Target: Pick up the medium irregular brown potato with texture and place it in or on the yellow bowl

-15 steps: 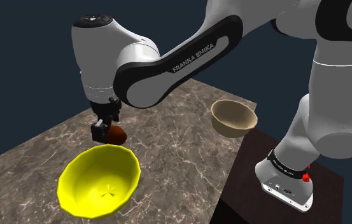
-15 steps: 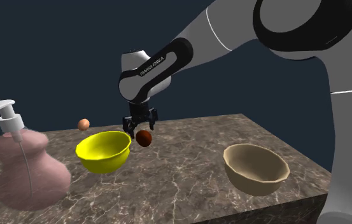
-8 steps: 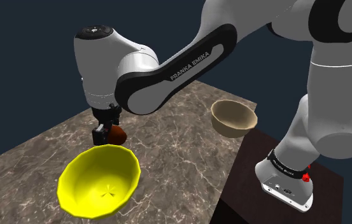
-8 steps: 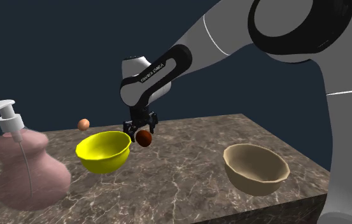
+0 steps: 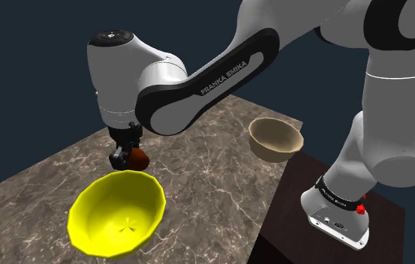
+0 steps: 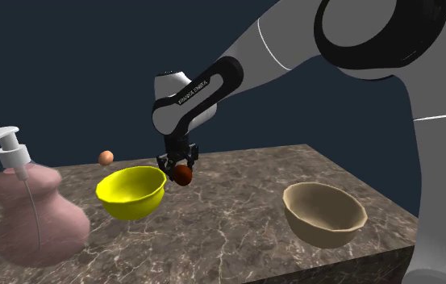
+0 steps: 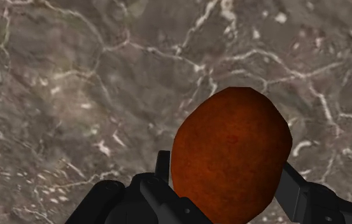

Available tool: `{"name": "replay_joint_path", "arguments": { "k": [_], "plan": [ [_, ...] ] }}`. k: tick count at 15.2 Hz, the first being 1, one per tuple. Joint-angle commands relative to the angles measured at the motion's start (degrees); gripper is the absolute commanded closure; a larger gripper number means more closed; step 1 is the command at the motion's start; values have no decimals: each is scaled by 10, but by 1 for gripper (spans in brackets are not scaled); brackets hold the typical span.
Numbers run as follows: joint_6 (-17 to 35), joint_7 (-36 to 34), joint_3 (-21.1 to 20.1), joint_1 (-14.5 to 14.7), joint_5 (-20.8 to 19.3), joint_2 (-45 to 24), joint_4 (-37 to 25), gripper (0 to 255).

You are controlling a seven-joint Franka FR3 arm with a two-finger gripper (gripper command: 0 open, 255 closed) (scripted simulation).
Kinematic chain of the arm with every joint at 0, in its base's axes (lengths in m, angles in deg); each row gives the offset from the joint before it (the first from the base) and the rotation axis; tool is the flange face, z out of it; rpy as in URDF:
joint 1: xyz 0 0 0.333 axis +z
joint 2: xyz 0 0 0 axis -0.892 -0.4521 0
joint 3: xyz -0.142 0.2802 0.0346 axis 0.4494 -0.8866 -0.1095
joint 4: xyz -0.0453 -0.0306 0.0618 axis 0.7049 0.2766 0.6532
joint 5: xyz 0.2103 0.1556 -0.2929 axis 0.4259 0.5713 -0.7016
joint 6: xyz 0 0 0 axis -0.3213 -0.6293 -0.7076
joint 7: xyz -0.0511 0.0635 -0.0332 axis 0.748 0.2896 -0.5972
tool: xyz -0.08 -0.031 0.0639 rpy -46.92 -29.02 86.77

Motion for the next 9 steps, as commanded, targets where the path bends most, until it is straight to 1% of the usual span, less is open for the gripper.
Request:
{"name": "replay_joint_path", "arguments": {
  "k": [1,5,9],
  "plan": [
    [0,0,0,0,0,0,0,255],
    [0,0,0,0,0,0,0,255],
    [-24,9,-5,-3,11,15,-11,255]
  ]
}}
